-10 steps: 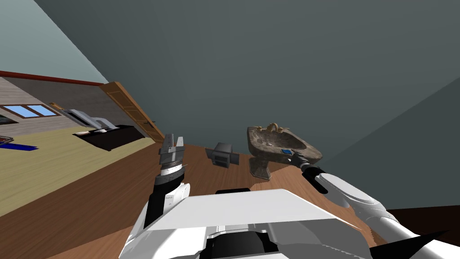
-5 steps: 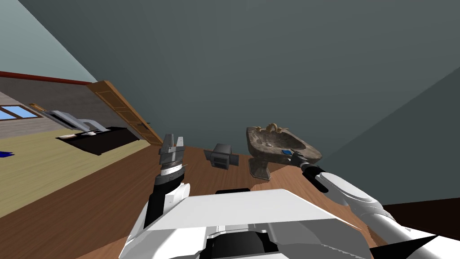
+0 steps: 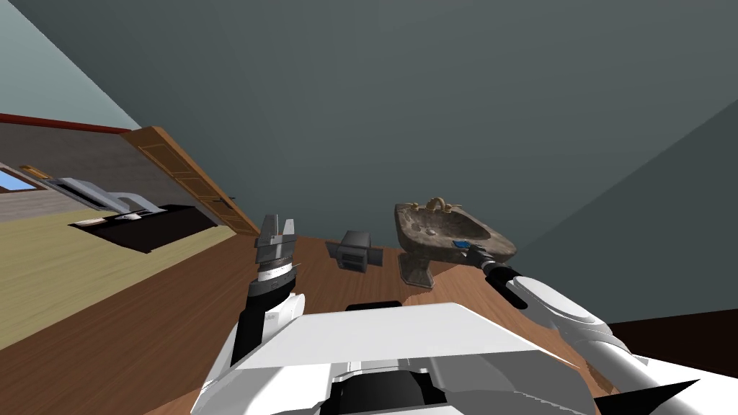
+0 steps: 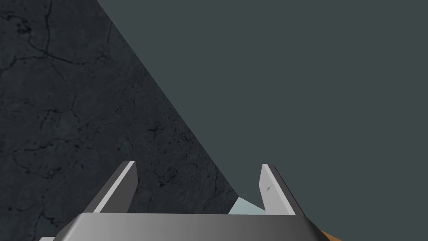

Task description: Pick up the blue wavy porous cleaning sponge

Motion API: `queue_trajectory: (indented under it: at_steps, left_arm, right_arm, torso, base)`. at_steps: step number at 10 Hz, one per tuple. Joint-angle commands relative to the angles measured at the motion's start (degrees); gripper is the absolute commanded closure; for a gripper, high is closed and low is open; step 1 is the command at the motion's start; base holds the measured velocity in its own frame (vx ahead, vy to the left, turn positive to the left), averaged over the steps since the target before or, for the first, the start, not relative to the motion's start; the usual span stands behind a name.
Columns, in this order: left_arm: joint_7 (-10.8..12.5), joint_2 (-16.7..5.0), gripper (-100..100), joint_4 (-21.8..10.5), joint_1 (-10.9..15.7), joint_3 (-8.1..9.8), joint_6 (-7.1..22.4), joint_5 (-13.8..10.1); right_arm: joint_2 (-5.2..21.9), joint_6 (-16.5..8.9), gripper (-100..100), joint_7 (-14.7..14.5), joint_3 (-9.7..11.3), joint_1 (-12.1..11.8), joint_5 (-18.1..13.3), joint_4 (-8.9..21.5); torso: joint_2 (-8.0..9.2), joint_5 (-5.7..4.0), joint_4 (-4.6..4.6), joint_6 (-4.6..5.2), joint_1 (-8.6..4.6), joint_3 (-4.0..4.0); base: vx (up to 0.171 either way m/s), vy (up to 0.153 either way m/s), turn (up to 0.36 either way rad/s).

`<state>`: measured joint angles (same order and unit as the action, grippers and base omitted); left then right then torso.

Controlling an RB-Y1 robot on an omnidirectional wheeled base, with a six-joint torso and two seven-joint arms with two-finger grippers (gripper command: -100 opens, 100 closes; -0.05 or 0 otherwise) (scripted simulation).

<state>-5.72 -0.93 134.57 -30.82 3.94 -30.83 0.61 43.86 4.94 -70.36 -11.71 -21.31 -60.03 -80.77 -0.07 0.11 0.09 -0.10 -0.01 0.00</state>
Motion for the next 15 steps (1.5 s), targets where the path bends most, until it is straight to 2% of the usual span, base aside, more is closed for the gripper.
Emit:
queue_trajectory:
  at_steps: [1, 4, 5, 6, 10, 11, 12, 15]
  left_arm:
    - [0.0, 0.0, 0, 0.0, 0.0, 0.0, 0.0, 0.0]
    - [0.0, 0.0, 0, 0.0, 0.0, 0.0, 0.0, 0.0]
    - [0.0, 0.0, 0, 0.0, 0.0, 0.0, 0.0, 0.0]
    - [0.0, 0.0, 0, 0.0, 0.0, 0.0, 0.0, 0.0]
    - [0.0, -0.01, 0, -0.01, 0.03, 0.0, 0.01, 0.0]
    - [0.0, -0.01, 0, -0.01, 0.02, 0.01, 0.01, 0.0]
    - [0.0, -0.01, 0, -0.01, 0.02, 0.01, 0.01, 0.0]
    - [0.0, -0.01, 0, 0.0, 0.01, 0.0, 0.0, 0.0]
  right_arm:
    - [0.0, 0.0, 100, 0.0, 0.0, 0.0, 0.0, 0.0]
    - [-0.16, 0.13, 100, 0.0, 0.21, -0.26, -0.01, 0.12]
    - [-0.16, 0.13, 0, 0.0, 0.2, -0.26, -0.01, 0.12]
    - [-2.08, 0.22, -100, -1.01, 1.1, -0.3, -0.5, -0.49]
    - [-7.71, 0.7, -100, -3.79, 3.68, -0.09, -1.62, -2.04]
    - [-9.06, 0.83, -100, -4.46, 4.29, 0.0, -1.87, -2.4]
    - [-9.06, 0.83, -100, -4.46, 4.29, 0.0, -1.87, -2.4]
    - [-13.11, 1.22, -100, -6.55, 6.09, 0.3, -2.62, -3.49]
  torso:
    - [0.0, 0.0, 0.0, 0.0, 0.0, 0.0]
    - [-0.21, 0.13, 0.08, -0.18, -0.05, -0.06]
    - [-0.24, 0.13, 0.08, -0.18, -0.06, -0.08]
    - [-0.25, 0.13, 0.07, -0.18, -0.06, -0.09]
    - [0.62, 0.0, 0.27, -0.15, -0.59, 0.42]
    - [0.59, 0.0, 0.26, -0.14, -0.62, 0.4]
    - [0.51, 0.0, 0.25, -0.15, -0.59, 0.36]
    - [0.12, 0.04, 0.16, -0.16, -0.44, 0.13]
  base:
    - [-0.012, 0.011, -0.022]
    - [-0.002, 0.0, -0.005]
    - [0.0, 0.0, 0.0]
    - [-0.111, -0.057, 0.029]
    - [-0.212, -0.13, 0.049]
    - [-0.189, -0.135, 0.038]
    - [-0.107, -0.08, 0.015]
    - [-0.107, -0.09, 0.039]
